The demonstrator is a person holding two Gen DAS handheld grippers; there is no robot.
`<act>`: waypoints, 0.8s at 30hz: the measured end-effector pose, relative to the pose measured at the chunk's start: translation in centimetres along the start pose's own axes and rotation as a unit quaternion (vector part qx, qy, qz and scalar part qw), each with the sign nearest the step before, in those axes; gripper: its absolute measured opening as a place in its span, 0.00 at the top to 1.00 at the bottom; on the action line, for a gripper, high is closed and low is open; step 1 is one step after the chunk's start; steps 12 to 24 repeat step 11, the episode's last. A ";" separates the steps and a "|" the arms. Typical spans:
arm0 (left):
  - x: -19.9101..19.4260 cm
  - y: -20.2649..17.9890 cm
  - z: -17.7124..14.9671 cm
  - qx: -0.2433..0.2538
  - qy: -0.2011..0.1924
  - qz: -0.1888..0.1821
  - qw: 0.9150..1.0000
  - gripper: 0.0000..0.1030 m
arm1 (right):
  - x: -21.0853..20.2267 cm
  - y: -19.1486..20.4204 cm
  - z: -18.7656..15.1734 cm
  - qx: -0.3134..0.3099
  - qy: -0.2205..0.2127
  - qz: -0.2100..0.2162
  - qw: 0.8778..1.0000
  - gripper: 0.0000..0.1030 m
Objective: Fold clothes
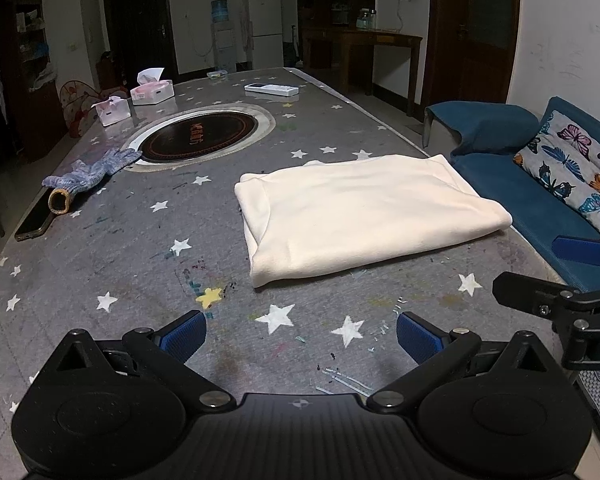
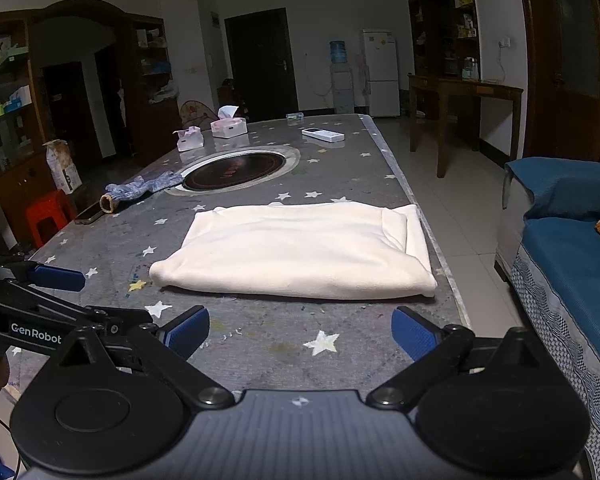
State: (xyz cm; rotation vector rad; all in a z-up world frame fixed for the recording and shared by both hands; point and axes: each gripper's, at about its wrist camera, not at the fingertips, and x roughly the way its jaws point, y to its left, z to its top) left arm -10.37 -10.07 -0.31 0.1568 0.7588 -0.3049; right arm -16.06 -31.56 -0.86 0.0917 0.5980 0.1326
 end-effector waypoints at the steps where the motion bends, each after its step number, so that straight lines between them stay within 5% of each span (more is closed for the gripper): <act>1: 0.0 0.0 0.0 0.000 0.000 0.000 1.000 0.00 | 0.0 0.0 0.0 0.000 0.000 0.000 1.000 0.04; 24: 0.6 0.2 0.4 0.001 0.005 0.000 1.000 0.00 | 0.9 0.0 0.1 -0.001 0.011 0.002 1.000 0.04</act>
